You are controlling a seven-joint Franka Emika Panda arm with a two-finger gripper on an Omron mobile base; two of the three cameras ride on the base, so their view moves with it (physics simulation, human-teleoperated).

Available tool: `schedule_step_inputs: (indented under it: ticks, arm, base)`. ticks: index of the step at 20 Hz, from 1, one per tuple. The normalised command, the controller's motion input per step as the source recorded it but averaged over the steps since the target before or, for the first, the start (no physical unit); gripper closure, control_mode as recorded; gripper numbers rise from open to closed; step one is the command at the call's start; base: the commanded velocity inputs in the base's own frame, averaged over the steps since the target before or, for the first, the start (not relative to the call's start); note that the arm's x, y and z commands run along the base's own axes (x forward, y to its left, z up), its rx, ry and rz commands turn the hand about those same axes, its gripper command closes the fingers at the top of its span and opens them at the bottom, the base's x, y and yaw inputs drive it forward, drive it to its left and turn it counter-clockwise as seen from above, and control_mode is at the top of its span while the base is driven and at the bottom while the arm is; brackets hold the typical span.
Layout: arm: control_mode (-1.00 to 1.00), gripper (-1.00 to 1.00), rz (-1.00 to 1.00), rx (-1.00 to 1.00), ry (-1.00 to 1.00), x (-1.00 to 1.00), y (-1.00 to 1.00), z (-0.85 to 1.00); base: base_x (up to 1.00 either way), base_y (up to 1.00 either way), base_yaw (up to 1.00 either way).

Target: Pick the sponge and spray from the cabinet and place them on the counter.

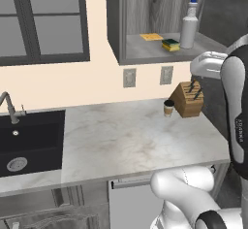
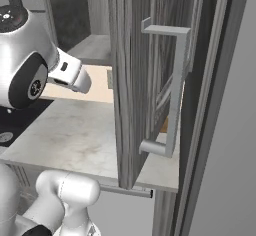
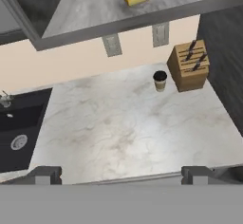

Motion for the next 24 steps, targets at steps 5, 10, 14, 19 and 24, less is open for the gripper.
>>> schedule_step_inputs:
  ticks: [5,10,14,19,24]
  arm:
    - [-1.0,-1.0,-0.06,-0.01,-0.13,0.49,0.22,-0.24]
    - [-1.0,-1.0,-0.03,-0.09,-0.04,0.37,0.19,0.08]
    - [-1.0,-1.0,-0.06,-0.18,0.01,0.21,-0.02,0.25]
    - [-1.0,-1.0,-0.07,-0.13,0.0,0.15,-0.16,0.14]
    - [-1.0,-1.0,-0.05,-0.08,0.01,0.19,-0.2,0.08]
  base:
    - [0.0,0.0,0.0]
    - [0.0,0.0,0.0]
    - [0.0,0.0,0.0]
    - [0.0,0.0,0.0]
    - [0.0,0.0,0.0]
